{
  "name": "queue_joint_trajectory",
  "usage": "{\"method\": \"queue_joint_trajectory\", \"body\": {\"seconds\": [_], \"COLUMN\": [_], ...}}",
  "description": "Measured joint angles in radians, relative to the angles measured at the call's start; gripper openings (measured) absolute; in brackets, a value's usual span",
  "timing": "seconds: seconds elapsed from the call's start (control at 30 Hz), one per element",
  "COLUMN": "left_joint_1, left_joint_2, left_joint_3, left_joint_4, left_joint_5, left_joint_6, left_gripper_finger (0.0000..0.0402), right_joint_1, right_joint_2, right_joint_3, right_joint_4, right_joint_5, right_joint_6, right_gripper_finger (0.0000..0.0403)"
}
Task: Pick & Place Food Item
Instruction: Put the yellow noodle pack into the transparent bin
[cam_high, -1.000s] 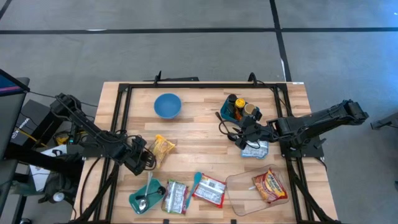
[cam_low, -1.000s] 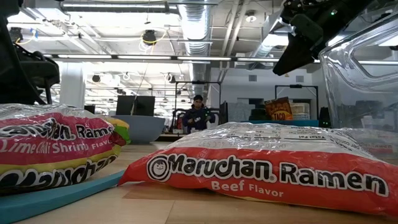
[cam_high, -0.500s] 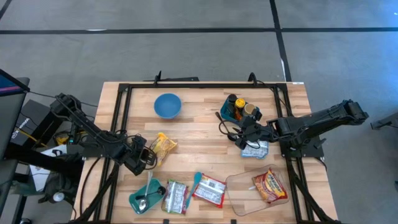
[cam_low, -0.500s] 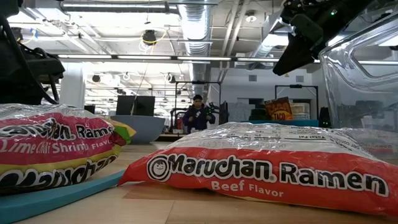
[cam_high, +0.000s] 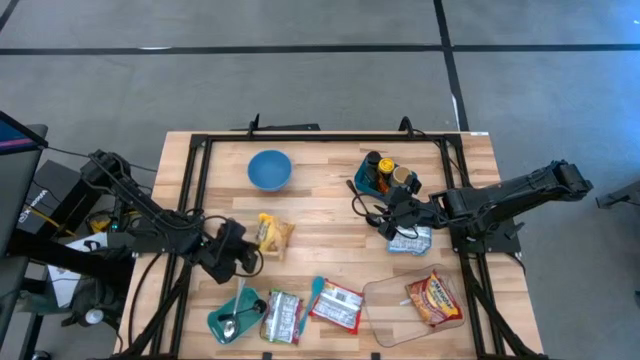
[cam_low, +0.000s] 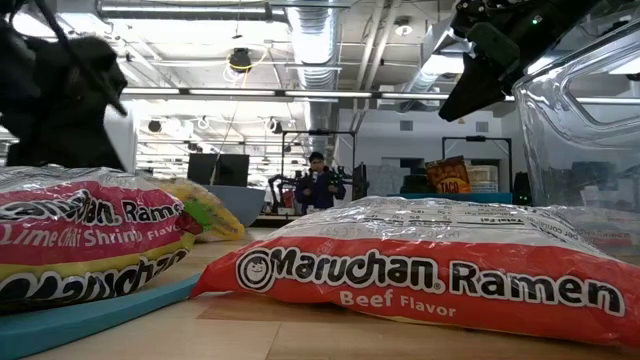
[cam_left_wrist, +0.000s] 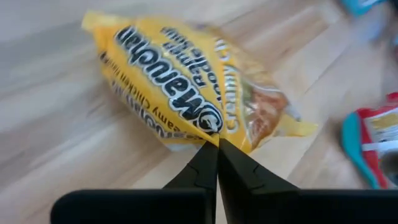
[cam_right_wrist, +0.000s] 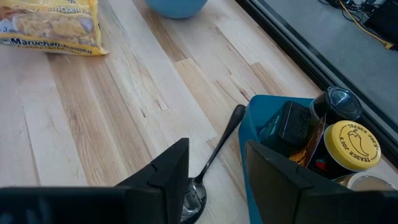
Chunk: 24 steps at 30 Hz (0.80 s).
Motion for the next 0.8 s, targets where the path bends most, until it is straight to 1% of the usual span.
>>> {"method": "queue_joint_trajectory", "body": {"seconds": [0.2, 0.43, 0.6, 0.8], "left_joint_1": [0.0, 0.0, 0.0, 0.0], "left_joint_2": [0.0, 0.0, 0.0, 0.0], "left_joint_3": [0.0, 0.0, 0.0, 0.0], "left_joint_4": [0.122, 0.263, 0.352, 0.442], "left_joint_5": [-0.124, -0.251, -0.303, -0.341], "left_joint_6": [0.129, 0.228, 0.294, 0.42], "left_gripper_finger": [0.0001, 0.0, 0.0, 0.0001], "right_joint_1": [0.0, 0.0, 0.0, 0.001], "right_joint_2": [0.0, 0.0, 0.0, 0.0], "right_joint_3": [0.0, 0.0, 0.0, 0.0], "right_joint_4": [0.0, 0.0, 0.0, 0.03], "right_joint_5": [0.0, 0.0, 0.0, 0.0], "right_joint_6": [0.0, 0.0, 0.0, -0.001], "right_gripper_finger": [0.015, 0.015, 0.015, 0.015]}}
